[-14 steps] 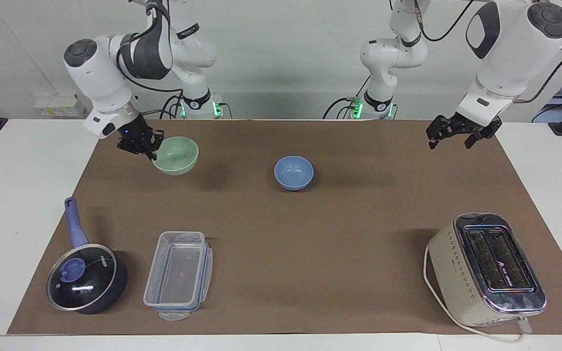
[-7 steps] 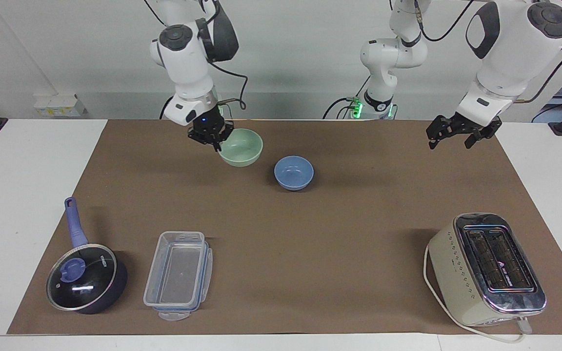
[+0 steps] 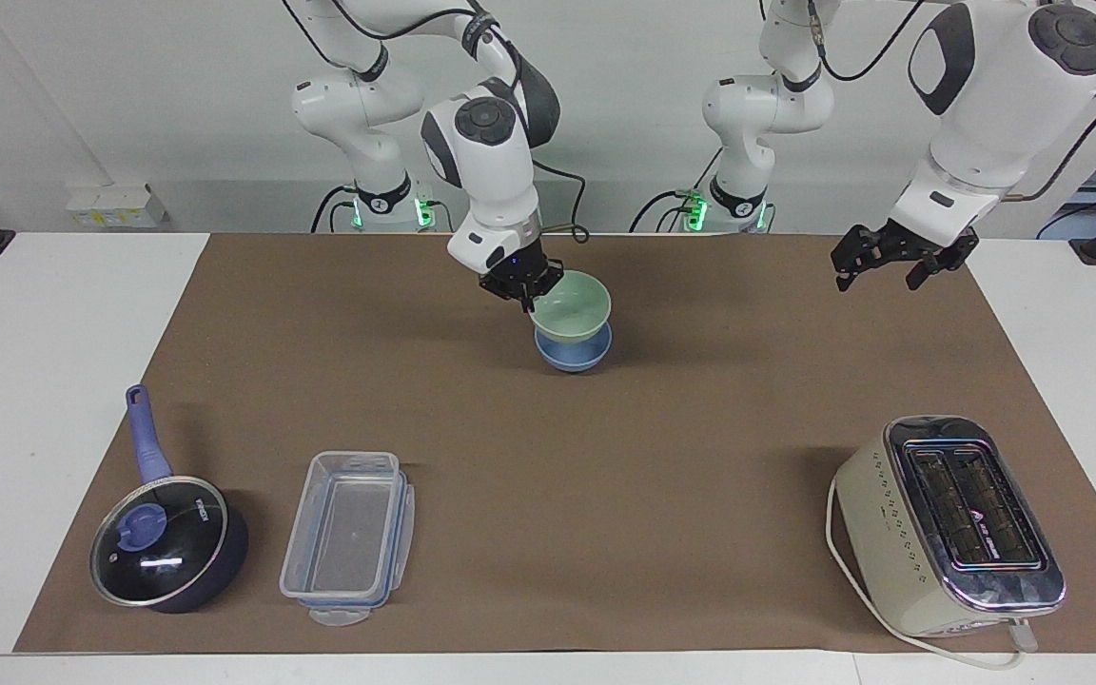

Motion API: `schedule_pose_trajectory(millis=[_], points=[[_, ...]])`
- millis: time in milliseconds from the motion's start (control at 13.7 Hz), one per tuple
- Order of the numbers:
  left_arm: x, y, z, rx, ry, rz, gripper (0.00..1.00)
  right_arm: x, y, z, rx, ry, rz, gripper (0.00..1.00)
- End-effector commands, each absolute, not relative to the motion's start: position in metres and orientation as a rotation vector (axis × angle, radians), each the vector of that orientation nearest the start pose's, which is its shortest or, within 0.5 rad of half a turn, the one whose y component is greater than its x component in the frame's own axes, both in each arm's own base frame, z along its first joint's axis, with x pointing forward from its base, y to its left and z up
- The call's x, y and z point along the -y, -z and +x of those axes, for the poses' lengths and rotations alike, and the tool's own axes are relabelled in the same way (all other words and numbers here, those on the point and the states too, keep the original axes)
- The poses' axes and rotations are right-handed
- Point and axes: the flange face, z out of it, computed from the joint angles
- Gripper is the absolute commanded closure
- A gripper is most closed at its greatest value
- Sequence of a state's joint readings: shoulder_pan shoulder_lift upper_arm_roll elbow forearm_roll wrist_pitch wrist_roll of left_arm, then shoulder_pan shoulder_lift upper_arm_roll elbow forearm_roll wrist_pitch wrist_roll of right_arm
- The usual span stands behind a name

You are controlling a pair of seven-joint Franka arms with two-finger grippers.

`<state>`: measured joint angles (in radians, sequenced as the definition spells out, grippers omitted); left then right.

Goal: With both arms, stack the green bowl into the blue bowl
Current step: 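Carry the green bowl over the blue bowl and lower it inside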

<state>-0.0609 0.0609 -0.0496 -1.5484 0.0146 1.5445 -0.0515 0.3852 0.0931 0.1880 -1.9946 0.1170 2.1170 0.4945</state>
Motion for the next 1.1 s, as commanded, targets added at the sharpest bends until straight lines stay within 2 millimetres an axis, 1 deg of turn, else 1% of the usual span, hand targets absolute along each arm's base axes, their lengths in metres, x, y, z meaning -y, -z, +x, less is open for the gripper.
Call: schedule_pose_trajectory(millis=[0, 73, 146, 366, 512, 805, 951, 1024], points=[[0.057, -0.601, 0.564, -0.084, -0.113, -3.119, 0.00, -0.318, -0.406, 0.487, -0.021, -0.070, -3.021, 1.00], [0.057, -0.601, 0.564, -0.084, -0.113, -3.119, 0.00, -0.319, -0.398, 0.485, -0.019, -0.074, -3.022, 1.00], [0.057, -0.601, 0.564, -0.084, -0.113, -3.119, 0.00, -0.324, -0.391, 0.479, -0.005, -0.084, -3.022, 1.00], [0.057, -0.601, 0.564, -0.084, -0.113, -3.119, 0.00, -0.325, -0.377, 0.473, 0.003, -0.110, -3.029, 1.00], [0.057, -0.601, 0.564, -0.084, -0.113, -3.119, 0.00, -0.327, -0.375, 0.476, 0.004, -0.078, -3.017, 1.00], [0.057, -0.601, 0.564, -0.084, -0.113, -3.119, 0.00, -0.326, -0.362, 0.474, 0.009, -0.071, -3.016, 1.00], [0.057, -0.601, 0.564, -0.084, -0.113, -3.119, 0.00, -0.327, -0.363, 0.475, 0.010, -0.058, -3.012, 1.00], [0.057, -0.601, 0.564, -0.084, -0.113, -3.119, 0.00, -0.327, -0.363, 0.475, 0.010, -0.058, -3.012, 0.98]])
